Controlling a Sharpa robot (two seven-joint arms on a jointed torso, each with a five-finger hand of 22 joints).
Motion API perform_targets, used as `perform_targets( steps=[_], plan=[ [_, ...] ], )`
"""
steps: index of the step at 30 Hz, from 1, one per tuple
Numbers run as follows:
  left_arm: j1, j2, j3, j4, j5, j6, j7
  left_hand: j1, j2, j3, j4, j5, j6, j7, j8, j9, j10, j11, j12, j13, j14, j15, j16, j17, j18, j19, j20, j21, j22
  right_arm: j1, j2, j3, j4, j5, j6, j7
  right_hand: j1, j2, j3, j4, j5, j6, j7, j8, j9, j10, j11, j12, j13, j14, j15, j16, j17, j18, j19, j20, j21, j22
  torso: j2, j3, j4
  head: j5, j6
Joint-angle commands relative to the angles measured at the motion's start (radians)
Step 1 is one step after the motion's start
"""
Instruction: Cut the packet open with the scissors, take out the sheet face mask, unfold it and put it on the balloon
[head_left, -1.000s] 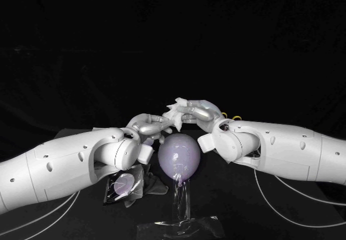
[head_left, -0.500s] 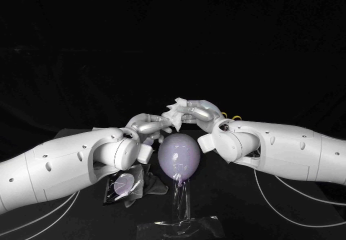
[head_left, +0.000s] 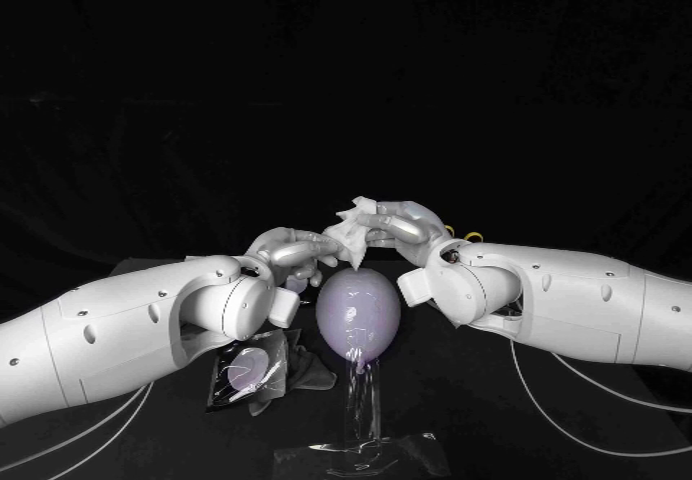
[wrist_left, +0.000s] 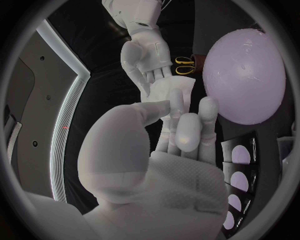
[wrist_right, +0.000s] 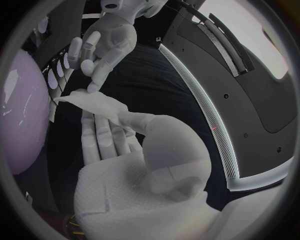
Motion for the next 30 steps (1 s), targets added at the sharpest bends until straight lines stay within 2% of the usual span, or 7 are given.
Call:
perform_targets(
  steps=[1,3,6,9,14,22,30],
  plan=[
    [0.001,0.000,0.001,0.005,-0.008,0.035,0.007,-0.026,0.006,-0.007,-0.007,-0.004,-0.006,0.008,0.006,0.002,-0.015,0.006,-0.001,0.000,-0.005,-0.002,-0.002,-0.010,0.010,-0.017,0.001,-0.005,-0.013,0.000,0.001,0.001,0.000,-0.009,0.005,0.020,0.002,0.005,0.004,0.000,0.003,0.000,0.039,0.004,0.001,0.009,-0.001,0.006,0.001,0.003,0.000,0.001,-0.002,0.010,0.002,0.000,-0.003,-0.001,0.000,-0.0005,-0.0004,0.001,0.001],
    [0.001,0.000,0.001,0.006,-0.010,0.041,0.007,-0.051,-0.003,-0.050,0.002,-0.006,-0.014,0.009,0.010,0.007,-0.028,0.008,-0.005,-0.001,-0.009,0.005,-0.005,-0.017,0.010,-0.028,0.009,-0.018,-0.025,0.000,0.002,0.001,-0.001,-0.009,0.006,0.019,0.002,0.005,0.004,0.000,0.003,0.000,0.039,0.004,0.001,0.009,-0.001,0.006,0.001,0.003,0.000,0.001,-0.002,0.010,0.002,0.000,-0.003,-0.001,0.001,-0.0007,-0.0001,0.000,0.001],
    [0.001,0.001,0.001,0.007,-0.014,0.043,0.006,-0.131,-0.053,-0.184,0.051,-0.007,-0.029,0.013,0.010,0.008,-0.033,0.016,0.001,0.005,-0.016,0.011,-0.008,-0.028,0.012,-0.042,0.019,-0.045,-0.046,0.000,0.003,0.001,-0.001,-0.009,0.006,0.019,0.002,0.005,0.004,0.000,0.003,0.000,0.039,0.004,0.001,0.009,-0.001,0.006,0.001,0.003,0.000,0.001,-0.002,0.010,0.002,0.000,-0.003,-0.001,0.001,-0.0005,0.0000,0.000,0.001],
    [0.001,0.003,0.001,0.007,-0.021,0.042,0.005,-0.125,-0.047,-0.290,0.078,-0.009,-0.016,-0.002,0.022,0.011,-0.019,0.003,0.030,0.021,-0.018,0.001,-0.002,-0.027,0.014,-0.032,0.022,-0.067,-0.061,0.000,0.004,0.001,-0.001,-0.009,0.007,0.019,0.002,0.004,0.004,-0.001,0.003,0.000,0.038,0.005,0.001,0.010,-0.001,0.007,0.001,0.004,0.000,0.000,-0.002,0.010,0.003,0.000,-0.003,-0.002,0.000,0.0000,-0.0002,0.001,0.001],
    [0.001,0.006,0.001,0.007,-0.025,0.035,0.006,-0.130,-0.046,-0.368,0.124,-0.009,-0.015,-0.005,0.025,0.007,-0.023,0.001,0.047,0.032,-0.016,-0.002,0.004,-0.026,0.012,-0.015,0.018,-0.077,-0.067,0.000,0.005,0.001,0.000,-0.009,0.008,0.018,0.002,0.004,0.004,-0.001,0.003,0.000,0.038,0.005,0.001,0.010,-0.001,0.007,0.001,0.004,0.000,0.000,-0.002,0.010,0.003,0.000,-0.003,-0.002,0.000,0.0003,-0.0006,0.000,0.001],
    [0.001,0.015,0.002,0.007,-0.022,0.024,0.017,-0.144,-0.058,-0.430,0.172,-0.010,-0.003,-0.010,0.029,0.004,-0.015,-0.004,0.062,0.040,-0.010,-0.005,0.013,-0.018,0.010,0.004,0.016,-0.076,-0.060,0.000,0.009,0.000,0.002,-0.009,0.012,0.013,0.002,0.004,0.004,-0.001,0.003,0.000,0.038,0.005,0.001,0.010,-0.001,0.007,0.001,0.004,0.000,0.000,-0.002,0.010,0.003,0.000,-0.003,-0.002,0.000,0.0000,-0.0007,0.001,0.003],
    [0.001,0.020,0.002,0.003,-0.022,0.011,0.011,-0.098,-0.038,-0.456,0.198,-0.010,0.005,-0.017,0.032,-0.001,-0.011,-0.010,0.069,0.044,-0.003,-0.011,0.023,-0.009,0.006,0.024,0.012,-0.070,-0.047,-0.001,0.008,0.000,0.014,-0.009,0.017,0.013,0.002,0.004,0.004,-0.001,0.003,0.000,0.038,0.005,0.001,0.010,-0.001,0.007,0.001,0.004,0.000,0.000,-0.002,0.010,0.003,0.000,-0.003,-0.002,0.000,-0.0002,0.0002,0.000,0.001]
  ],
)
